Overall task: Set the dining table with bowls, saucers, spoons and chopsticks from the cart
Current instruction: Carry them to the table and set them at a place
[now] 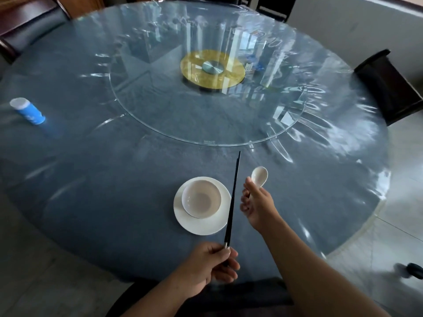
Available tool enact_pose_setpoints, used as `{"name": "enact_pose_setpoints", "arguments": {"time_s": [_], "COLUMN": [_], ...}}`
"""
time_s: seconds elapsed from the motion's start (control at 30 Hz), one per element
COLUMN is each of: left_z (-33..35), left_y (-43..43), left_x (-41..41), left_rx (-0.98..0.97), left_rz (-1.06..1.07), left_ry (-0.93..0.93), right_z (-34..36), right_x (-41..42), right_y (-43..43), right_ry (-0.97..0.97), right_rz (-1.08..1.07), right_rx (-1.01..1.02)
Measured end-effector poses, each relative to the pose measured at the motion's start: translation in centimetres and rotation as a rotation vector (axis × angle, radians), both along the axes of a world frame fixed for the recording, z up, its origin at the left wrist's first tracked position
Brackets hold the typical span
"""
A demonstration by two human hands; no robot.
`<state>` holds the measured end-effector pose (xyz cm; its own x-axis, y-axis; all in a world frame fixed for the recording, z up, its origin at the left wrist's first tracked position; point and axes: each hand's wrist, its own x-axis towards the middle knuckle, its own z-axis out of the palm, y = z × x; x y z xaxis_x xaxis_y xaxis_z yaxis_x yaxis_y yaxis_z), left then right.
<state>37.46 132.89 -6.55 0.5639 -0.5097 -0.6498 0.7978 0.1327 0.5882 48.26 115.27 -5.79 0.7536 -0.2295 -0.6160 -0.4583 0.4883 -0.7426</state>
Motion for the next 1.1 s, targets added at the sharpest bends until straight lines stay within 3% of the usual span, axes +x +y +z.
{"name": "enact_pose_setpoints", "arguments": {"time_s": [0.3,0.7,0.93,1.1], "left_z": [-1.7,-2.8,-3.2,-3.7], "left_y": [-0.3,-0.2,0.0,0.1], "left_x": [1.0,1.7,3.0,3.8], "left_rx": [-0.01,0.031,0.327,0.487], "left_rz": [-0.008,-0.025,-0.327,-0.517], "left_ry": [0.09,0.108,-0.154,-0.235], "right_z": [-2.6,-5.3,-5.7,-6.4], "right_x": [2.2,4.0,5.5,6.0], "right_y": [0.0,0.4,0.6,0.7], "right_ry": [0.056,0.176,0.164,0.128], "right_rz": [0.228,0.328,0.422,0.496], "right_rx": [-0.362,-0.372,-0.518,-0.675]}}
